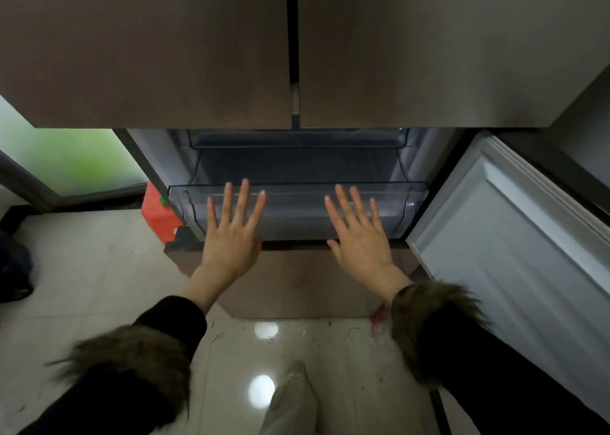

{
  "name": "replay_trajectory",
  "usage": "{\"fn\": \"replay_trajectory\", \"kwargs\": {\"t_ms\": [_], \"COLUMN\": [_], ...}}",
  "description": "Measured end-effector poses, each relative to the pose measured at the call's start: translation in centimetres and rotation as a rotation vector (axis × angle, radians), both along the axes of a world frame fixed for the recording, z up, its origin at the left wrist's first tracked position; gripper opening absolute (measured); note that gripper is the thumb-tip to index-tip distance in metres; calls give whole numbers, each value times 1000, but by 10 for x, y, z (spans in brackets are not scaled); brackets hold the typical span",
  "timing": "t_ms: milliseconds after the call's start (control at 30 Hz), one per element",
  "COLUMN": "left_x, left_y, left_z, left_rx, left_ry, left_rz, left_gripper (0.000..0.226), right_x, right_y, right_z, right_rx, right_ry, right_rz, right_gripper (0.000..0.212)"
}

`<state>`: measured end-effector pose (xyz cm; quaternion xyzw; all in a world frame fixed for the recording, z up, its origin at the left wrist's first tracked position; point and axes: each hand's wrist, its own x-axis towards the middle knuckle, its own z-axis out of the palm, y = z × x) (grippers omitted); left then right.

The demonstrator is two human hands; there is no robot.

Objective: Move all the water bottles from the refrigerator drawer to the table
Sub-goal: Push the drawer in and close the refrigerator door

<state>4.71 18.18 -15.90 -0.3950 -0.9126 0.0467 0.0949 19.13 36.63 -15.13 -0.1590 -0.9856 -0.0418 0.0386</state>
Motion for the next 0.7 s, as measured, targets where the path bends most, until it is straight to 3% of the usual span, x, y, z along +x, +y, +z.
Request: {"fn": "replay_trajectory", "kwargs": {"t_ms": [267, 500, 700], "left_x": [-28, -13, -34], "left_y": [35, 46, 44], "left_z": [14, -3, -12], "left_rx": [-48, 86, 60], "left_ry": [-69, -110, -137], "left_rz": [103, 169, 123], "left_gripper": [80, 79, 79], "right_x": [-26, -26, -37], "right_y": [27, 34, 46], "right_z": [0, -15, -18], "right_rx": [-21, -15, 3], "right_ry": [19, 12, -29], "right_rz": [-48, -129, -122], "right_gripper": [78, 77, 82]}}
